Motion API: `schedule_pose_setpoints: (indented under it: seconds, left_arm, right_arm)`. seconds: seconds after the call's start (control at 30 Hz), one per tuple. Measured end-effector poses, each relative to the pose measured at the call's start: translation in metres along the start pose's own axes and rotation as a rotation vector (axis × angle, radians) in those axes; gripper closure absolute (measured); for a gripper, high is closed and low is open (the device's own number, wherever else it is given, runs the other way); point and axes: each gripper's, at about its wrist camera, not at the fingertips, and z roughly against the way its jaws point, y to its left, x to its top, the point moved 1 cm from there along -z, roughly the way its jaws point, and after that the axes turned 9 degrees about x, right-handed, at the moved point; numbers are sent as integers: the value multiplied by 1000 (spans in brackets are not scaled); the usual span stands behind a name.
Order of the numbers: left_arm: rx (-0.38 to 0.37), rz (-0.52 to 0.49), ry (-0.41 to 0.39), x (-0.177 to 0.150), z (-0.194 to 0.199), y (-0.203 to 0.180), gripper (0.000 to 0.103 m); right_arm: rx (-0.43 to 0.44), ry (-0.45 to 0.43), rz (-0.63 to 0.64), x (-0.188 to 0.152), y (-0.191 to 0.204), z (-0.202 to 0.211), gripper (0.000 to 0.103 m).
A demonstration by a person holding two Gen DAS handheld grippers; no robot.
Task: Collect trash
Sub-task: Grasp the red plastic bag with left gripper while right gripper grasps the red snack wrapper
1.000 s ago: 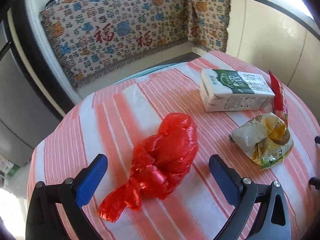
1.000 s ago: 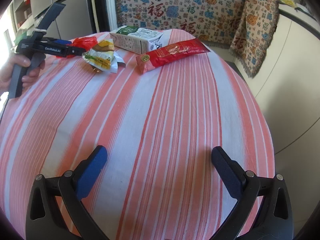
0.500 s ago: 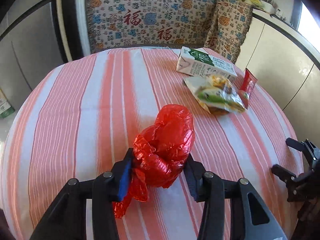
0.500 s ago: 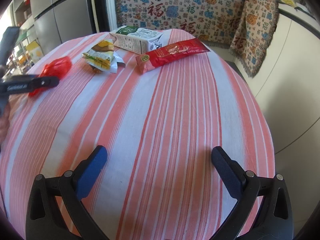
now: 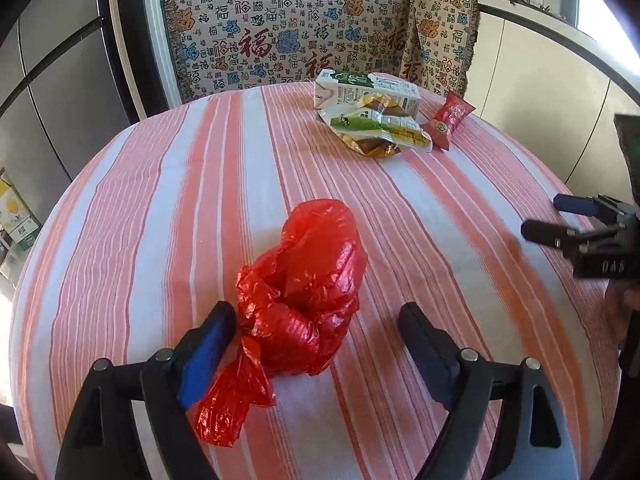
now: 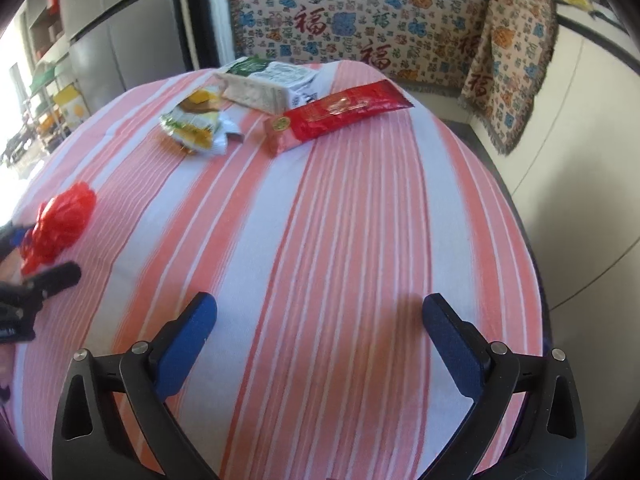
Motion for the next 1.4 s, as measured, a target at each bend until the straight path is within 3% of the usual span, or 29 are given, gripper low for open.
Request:
schedule_pose_setpoints:
  seconds: [0.1,0.17,0.27,0.43,0.47,0.5,0.57,0.7,0.9,1.07,1.13,1.17,1.2,1.4]
  left_arm:
    - [-2,3,-1,-1,0,0,17]
    - [-3,5,0,-1,0,0,17]
    - [-4,8,0,-1,0,-1,17]
    - [-8,13,0,-2,0,0,17]
    - [-8,13,0,-2,0,-1,17]
    - [-9,13,0,-2,0,0,17]
    - [-10,14,-1,-2,1,0,17]
    - [-9,13,0,-2,1,0,17]
    - [-10,13,0,-2,0,1,17]
    - [-9,13,0,-2,0,1,17]
    - [-9,13,0,-2,0,1,17]
    - [-9,13,0,-2,0,1,17]
    - [-9,13,0,-2,0,1,17]
    - [-6,11,1,-2,0,1,17]
  right_arm:
    - [25,-37,-159,34,-21,-4,6]
    - [54,-50,-205,58,-21,-12,12]
    - [63,-72,-235,93,-11,-32,13]
    - [-92,-17,-236,105,-3,-76,21]
    - [-120,-35,-210,103,-2,-73,34]
    - [-124,-46,-173,100,1,-70,65]
    - [-89,-27,-100,95,4,-63,73]
    - [-42,35,104,73,17,-40,76]
    - [116,143,234,1,44,4,76]
    - [202,114,256,-44,73,25,75]
    - [177,72,246,-50,78,20,63]
    - [157,62,233,-51,77,16,46]
    - [141,33,224,-54,78,14,37]
    - [84,27,198,-50,76,10,10]
